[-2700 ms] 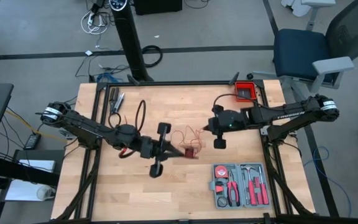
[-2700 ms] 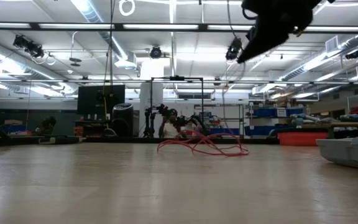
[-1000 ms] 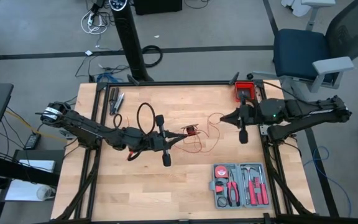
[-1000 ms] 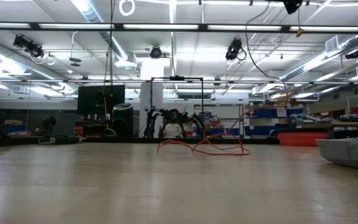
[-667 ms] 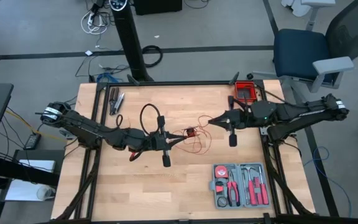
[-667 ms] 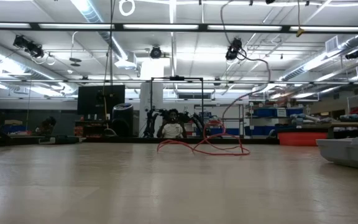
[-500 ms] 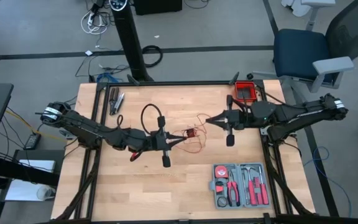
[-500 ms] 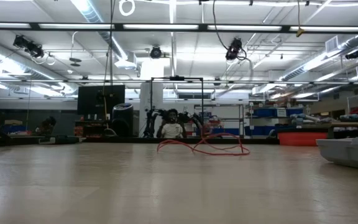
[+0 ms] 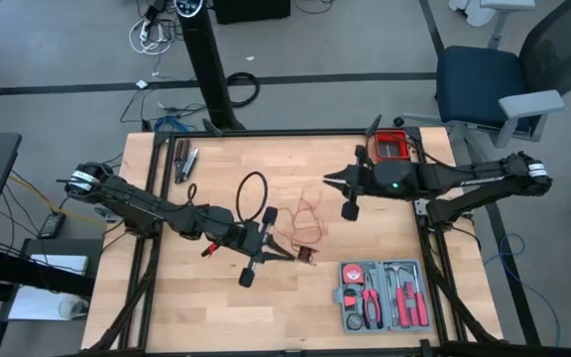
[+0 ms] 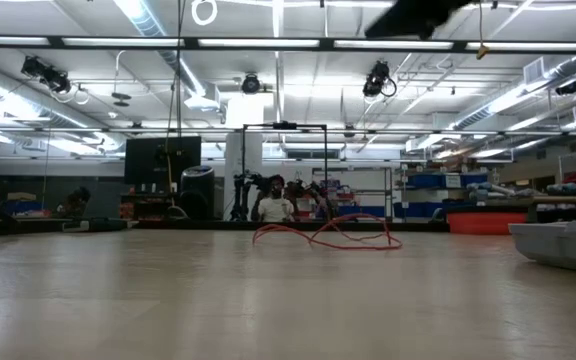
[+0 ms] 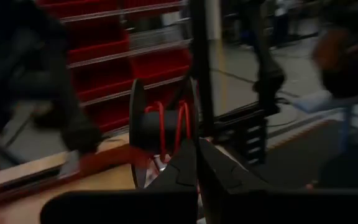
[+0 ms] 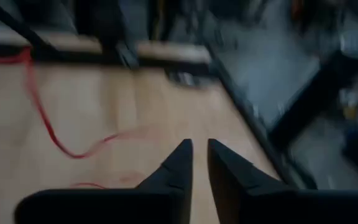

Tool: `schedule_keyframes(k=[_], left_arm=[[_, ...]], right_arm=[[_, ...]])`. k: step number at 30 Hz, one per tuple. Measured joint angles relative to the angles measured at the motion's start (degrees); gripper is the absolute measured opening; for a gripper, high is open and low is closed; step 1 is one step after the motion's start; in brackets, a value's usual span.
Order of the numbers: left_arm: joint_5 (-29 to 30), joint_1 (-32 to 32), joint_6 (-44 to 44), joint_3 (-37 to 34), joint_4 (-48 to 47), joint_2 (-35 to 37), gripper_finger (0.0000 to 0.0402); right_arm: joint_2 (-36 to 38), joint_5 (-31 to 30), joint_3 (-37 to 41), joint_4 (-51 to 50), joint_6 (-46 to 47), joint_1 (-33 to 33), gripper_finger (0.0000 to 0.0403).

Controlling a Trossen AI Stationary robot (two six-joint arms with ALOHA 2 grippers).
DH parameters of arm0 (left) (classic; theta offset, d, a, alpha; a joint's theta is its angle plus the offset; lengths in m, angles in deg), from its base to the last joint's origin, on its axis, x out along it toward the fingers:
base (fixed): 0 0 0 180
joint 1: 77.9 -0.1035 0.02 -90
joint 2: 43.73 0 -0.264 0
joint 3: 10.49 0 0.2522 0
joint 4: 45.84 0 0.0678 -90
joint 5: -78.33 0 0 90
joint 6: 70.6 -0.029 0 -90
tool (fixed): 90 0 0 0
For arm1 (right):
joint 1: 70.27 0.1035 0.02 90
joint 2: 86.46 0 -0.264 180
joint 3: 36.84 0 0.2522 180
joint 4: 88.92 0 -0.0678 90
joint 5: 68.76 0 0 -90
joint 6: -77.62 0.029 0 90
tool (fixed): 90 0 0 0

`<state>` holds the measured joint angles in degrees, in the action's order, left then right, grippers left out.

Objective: Coil cords
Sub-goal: Uncoil the wire

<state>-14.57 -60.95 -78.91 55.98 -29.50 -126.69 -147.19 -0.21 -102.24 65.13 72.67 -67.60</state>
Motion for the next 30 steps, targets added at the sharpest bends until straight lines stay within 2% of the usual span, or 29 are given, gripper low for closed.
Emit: schedule_keyframes(k=[8,11,15,23,30], left_arm=[[-1.26,-1.07,-3.81,0.00,6.16,0.00,0.0003],[-1.26,-2.11,-5.40,0.00,6.94,0.00,0.0003],[-1.26,-3.99,-6.19,0.00,7.32,0.00,0.0003],[-1.31,-6.46,-4.02,0.00,5.33,0.00,0.0003],[-1.26,-7.19,-0.96,0.00,4.73,0.00,0.0003]], right_arm=[[3.27,0.02,0.00,-22.81,14.05,-6.85,0.0127],[5.41,0.03,0.00,-29.34,19.59,-7.87,0.0140],[7.90,0.45,0.00,-32.94,21.58,-7.31,0.0147],[12.24,8.83,0.00,-29.14,19.78,-2.75,0.0147],[10.50,15.81,0.00,-11.35,11.77,3.38,0.0146]])
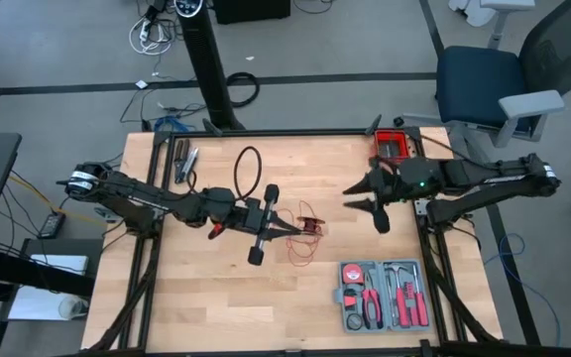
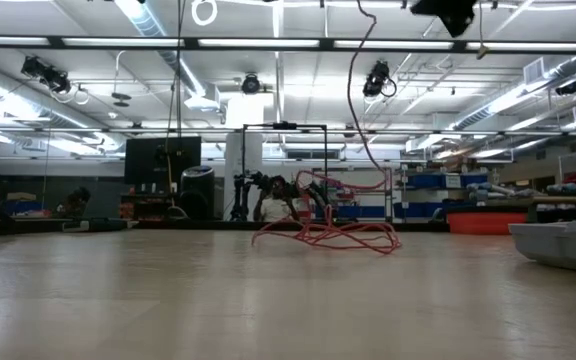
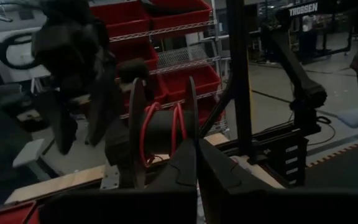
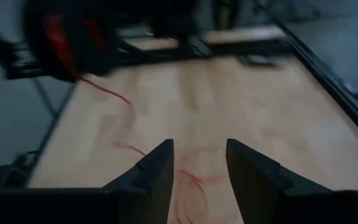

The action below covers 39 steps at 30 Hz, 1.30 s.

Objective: Coil cords
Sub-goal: Uncoil the wire

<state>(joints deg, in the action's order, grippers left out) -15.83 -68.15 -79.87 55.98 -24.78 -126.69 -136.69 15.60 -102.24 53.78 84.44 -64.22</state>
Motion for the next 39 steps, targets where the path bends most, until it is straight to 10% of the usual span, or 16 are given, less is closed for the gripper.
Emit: schedule_keyframes(k=[15,39], left_arm=[[-2.36,0.50,-1.06,0.00,2.97,-0.02,0.0003],[0.07,0.46,-5.30,0.02,6.10,-0.02,0.0003]], right_arm=[[-15.57,6.94,0.00,14.20,-11.62,3.21,0.0139],[-20.01,15.93,0.02,18.68,-8.17,3.36,0.0132]])
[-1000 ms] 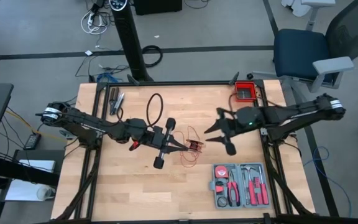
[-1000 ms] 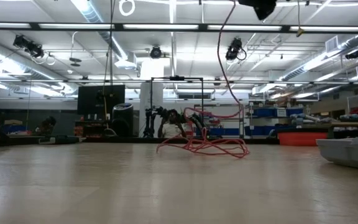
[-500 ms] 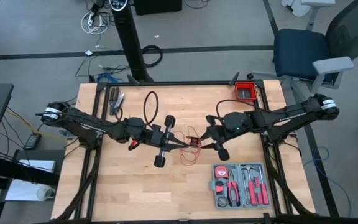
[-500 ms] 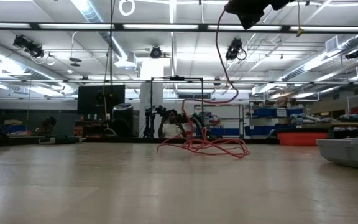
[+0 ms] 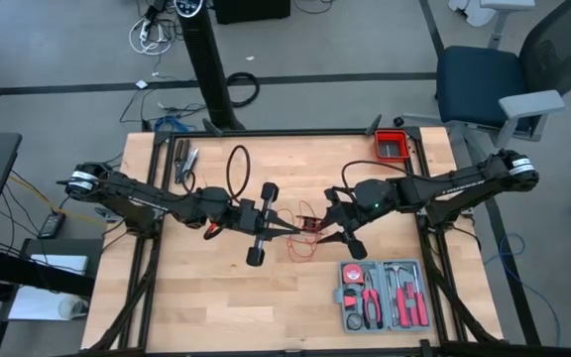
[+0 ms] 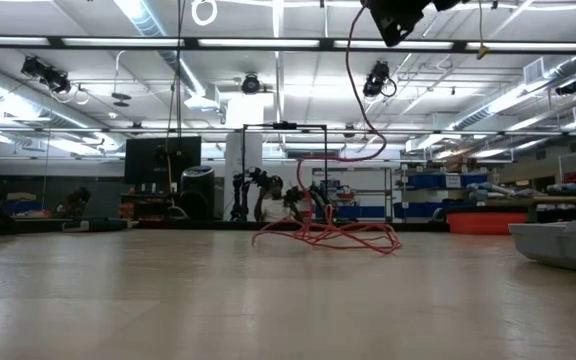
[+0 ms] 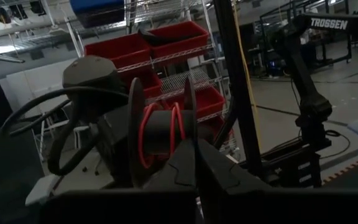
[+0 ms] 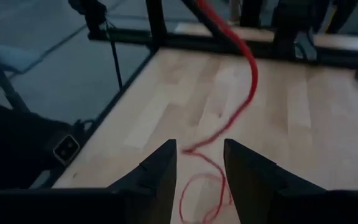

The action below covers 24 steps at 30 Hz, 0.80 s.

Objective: Coil cords
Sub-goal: Uncoil the wire

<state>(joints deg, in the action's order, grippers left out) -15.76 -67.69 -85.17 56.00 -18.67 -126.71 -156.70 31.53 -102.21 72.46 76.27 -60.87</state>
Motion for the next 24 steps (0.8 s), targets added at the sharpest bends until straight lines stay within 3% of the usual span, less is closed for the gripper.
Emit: schedule_keyframes(k=[9,15,17,21,24], left_arm=[[1.51,0.00,0.05,0.00,-0.15,0.00,0.0003],[2.08,0.49,0.20,0.00,-0.15,0.00,0.0003],[2.81,0.72,0.21,0.00,-0.15,0.00,0.0003],[2.97,0.74,0.22,0.00,-0.82,0.00,0.0003],[2.97,0.72,0.24,0.00,-2.36,0.00,0.0003]], right_arm=[[0.00,-0.32,0.00,2.01,-0.99,0.23,0.0114],[0.00,-0.35,0.00,1.90,-3.78,-0.11,0.0023],[0.00,-0.22,0.00,1.50,-4.68,-0.19,0.0009],[0.73,3.11,0.00,-1.23,-5.61,-0.23,0.0005],[2.34,10.35,0.00,-2.44,-8.25,-0.14,0.0004]])
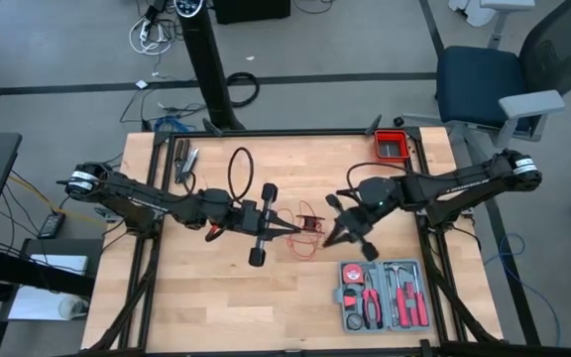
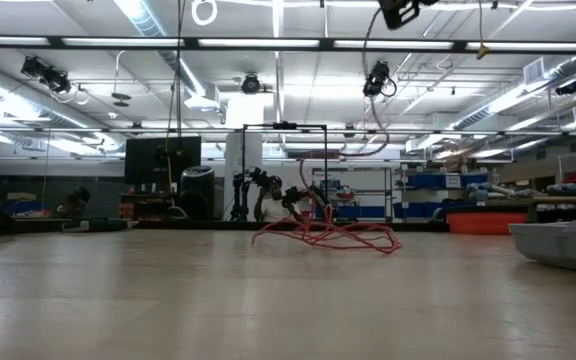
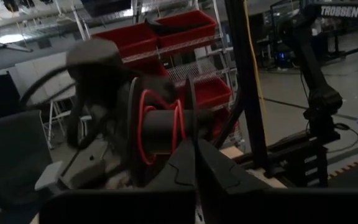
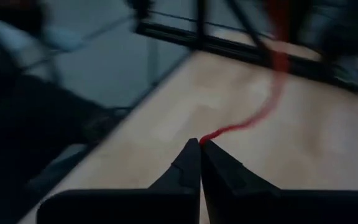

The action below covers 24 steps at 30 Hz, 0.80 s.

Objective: Coil cords
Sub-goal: Uncoil the wire

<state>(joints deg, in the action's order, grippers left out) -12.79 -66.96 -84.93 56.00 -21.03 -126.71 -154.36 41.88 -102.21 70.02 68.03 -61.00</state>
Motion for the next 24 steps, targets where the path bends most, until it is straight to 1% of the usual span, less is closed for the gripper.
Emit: schedule_keyframes(k=[2,3,8,11,13,16,21,24], left_arm=[[0.00,0.00,0.00,0.00,-0.78,0.00,0.0003],[0.00,0.00,0.01,0.00,-1.37,0.00,0.0003],[0.00,0.00,1.87,0.00,-5.75,0.00,0.0003],[0.00,-0.07,5.30,0.00,-8.00,0.00,0.0003],[-0.28,-0.07,7.07,0.00,-9.26,0.00,0.0003],[-2.34,0.06,10.48,-0.02,-9.94,0.00,0.0003],[-7.69,1.15,15.90,-0.01,-10.35,0.00,0.0003],[-8.89,2.64,16.22,-0.02,-10.27,0.00,0.0003]], right_arm=[[1.33,4.50,0.00,0.38,-1.12,0.52,0.0003],[2.07,5.72,0.00,1.18,-1.49,0.84,0.0003],[5.95,5.58,0.00,4.29,-2.58,1.94,0.0002],[8.16,2.08,0.00,6.36,-3.79,2.03,0.0001],[9.20,-1.90,0.00,6.81,-4.69,2.05,0.0001],[10.11,-9.06,0.00,7.16,-7.13,2.02,0.0001],[9.61,-20.63,0.00,9.08,-11.31,1.77,0.0001],[8.11,-24.66,0.00,10.08,-12.66,0.76,0.0000]])
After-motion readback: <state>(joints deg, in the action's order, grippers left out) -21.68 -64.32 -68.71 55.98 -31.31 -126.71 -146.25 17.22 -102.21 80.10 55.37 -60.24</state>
